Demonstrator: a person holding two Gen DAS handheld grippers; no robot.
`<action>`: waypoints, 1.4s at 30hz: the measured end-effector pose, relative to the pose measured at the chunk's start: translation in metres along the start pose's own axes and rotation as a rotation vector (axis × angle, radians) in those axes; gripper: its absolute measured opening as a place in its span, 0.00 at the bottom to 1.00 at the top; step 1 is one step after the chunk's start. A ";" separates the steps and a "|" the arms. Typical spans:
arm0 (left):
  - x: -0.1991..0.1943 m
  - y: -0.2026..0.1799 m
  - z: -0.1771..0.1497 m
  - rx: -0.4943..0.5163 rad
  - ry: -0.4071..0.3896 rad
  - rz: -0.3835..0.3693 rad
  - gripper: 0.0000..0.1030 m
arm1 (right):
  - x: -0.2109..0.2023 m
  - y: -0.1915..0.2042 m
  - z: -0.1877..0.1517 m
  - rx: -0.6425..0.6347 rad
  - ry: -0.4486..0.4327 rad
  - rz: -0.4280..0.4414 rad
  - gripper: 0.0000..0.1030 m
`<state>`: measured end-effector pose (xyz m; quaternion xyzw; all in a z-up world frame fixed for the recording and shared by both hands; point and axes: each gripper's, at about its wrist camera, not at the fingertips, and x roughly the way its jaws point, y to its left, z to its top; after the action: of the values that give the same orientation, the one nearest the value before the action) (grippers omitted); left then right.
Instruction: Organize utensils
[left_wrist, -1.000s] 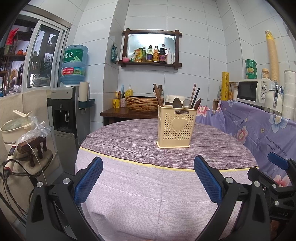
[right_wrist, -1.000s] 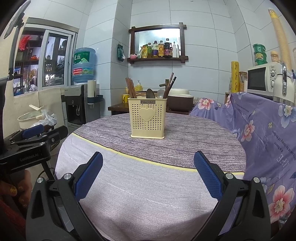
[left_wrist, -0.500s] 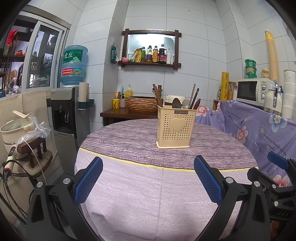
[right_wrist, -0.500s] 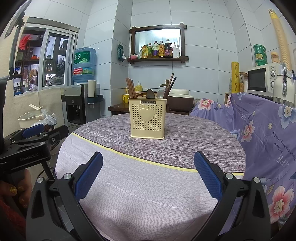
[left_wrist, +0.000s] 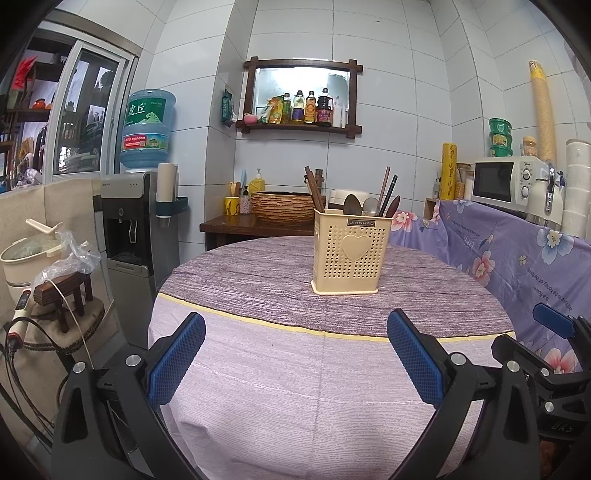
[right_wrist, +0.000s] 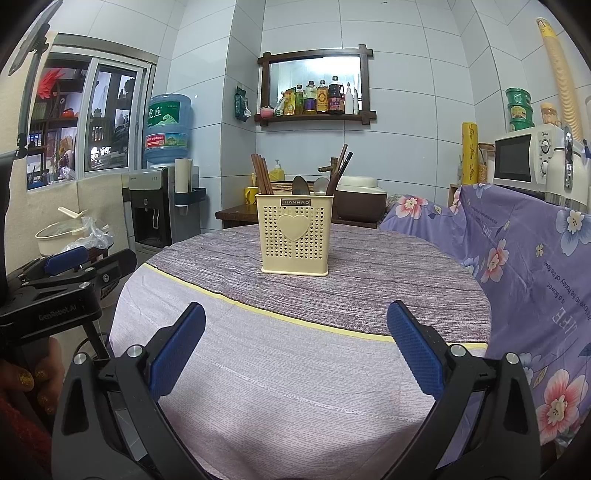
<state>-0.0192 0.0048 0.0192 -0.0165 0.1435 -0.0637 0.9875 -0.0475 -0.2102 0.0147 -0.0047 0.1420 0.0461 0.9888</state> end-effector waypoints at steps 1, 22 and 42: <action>0.000 0.000 0.000 0.002 -0.001 -0.004 0.95 | 0.000 0.000 0.000 -0.001 0.000 0.001 0.94; 0.001 0.006 0.000 -0.006 0.005 0.000 0.95 | 0.000 0.000 0.000 -0.001 0.000 0.001 0.94; 0.001 0.006 0.000 -0.007 0.005 0.000 0.95 | 0.000 0.000 0.001 -0.001 0.001 0.001 0.94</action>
<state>-0.0174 0.0111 0.0184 -0.0196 0.1462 -0.0631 0.9870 -0.0473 -0.2103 0.0153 -0.0050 0.1423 0.0466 0.9887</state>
